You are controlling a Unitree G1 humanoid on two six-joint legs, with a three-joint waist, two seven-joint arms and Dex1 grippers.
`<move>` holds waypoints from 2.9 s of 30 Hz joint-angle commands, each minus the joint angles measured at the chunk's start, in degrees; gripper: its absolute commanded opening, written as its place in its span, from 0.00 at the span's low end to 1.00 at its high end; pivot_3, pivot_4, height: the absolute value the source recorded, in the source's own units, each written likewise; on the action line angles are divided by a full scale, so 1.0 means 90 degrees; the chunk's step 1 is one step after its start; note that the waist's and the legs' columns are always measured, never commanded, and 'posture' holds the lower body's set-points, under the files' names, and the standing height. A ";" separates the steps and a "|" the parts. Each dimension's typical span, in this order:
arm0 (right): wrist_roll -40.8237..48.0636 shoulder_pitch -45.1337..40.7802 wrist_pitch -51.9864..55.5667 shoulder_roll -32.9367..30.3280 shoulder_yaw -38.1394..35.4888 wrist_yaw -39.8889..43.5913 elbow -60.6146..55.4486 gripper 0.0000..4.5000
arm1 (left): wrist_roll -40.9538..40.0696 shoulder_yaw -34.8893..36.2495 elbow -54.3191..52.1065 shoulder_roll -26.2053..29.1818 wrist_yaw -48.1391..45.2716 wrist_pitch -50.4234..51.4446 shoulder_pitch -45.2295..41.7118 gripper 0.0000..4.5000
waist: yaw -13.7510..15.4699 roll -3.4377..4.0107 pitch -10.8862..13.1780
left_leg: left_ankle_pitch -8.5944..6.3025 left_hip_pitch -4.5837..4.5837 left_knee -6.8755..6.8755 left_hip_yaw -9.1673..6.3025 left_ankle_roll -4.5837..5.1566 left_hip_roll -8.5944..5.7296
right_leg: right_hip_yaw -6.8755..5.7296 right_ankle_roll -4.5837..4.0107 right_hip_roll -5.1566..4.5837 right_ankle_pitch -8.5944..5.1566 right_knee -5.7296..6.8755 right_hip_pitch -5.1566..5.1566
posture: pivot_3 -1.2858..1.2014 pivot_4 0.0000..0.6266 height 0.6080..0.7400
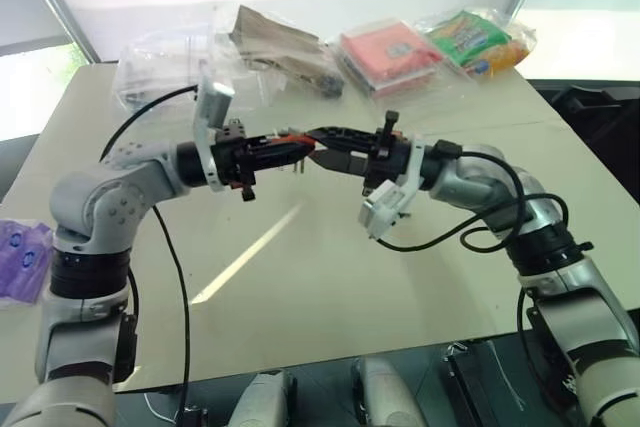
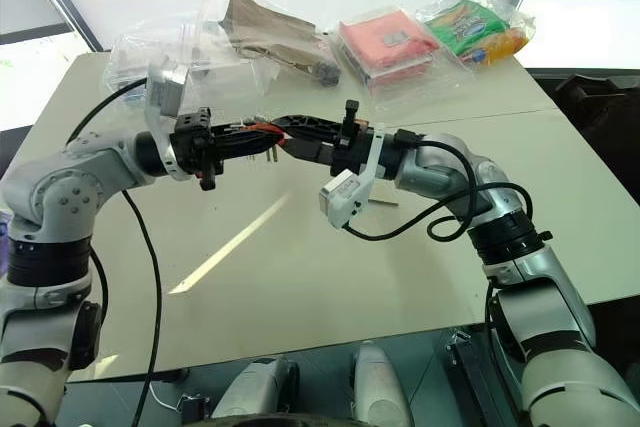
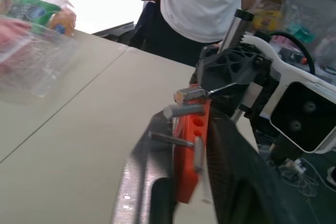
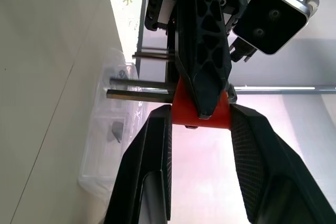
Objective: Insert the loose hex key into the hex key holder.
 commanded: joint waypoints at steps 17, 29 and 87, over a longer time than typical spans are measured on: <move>0.0396 -0.0055 0.0159 -0.0129 -0.0169 0.0366 -0.0234 0.88 | 0.0249 0.0010 -0.0039 0.0000 0.0025 -0.0202 0.0049 0.00 | 0.0001 0.0000 0.0000 | 0.0000 0.0000 0.0000 0.0000 0.0000 0.0000 | 0.0000 0.0000 0.0000 0.0000 0.0000 0.0000 | 0.52 0.24 1.00; 0.3632 0.0863 0.6124 -0.0890 -0.0414 0.3742 -0.0683 0.99 | 0.1173 0.0027 -0.0549 -0.0007 0.0483 -0.1316 0.0659 0.00 | 0.0064 0.0001 0.0000 | -0.0002 -0.0002 0.0007 -0.0002 0.0003 0.0001 | 0.0002 0.0000 -0.0006 0.0000 -0.0004 0.0008 | 0.52 0.24 1.00; 0.7028 0.0882 0.8654 0.3172 -0.2464 0.0927 -0.2880 0.00 | 0.2399 -0.0929 0.0751 -0.1404 0.0419 -0.3141 0.0713 0.00 | 0.0160 0.0000 -0.0003 | -0.0002 -0.0007 0.0005 -0.0001 0.0004 0.0000 | 0.0002 0.0001 -0.0008 0.0001 0.0005 -0.0008 | 0.52 0.24 1.00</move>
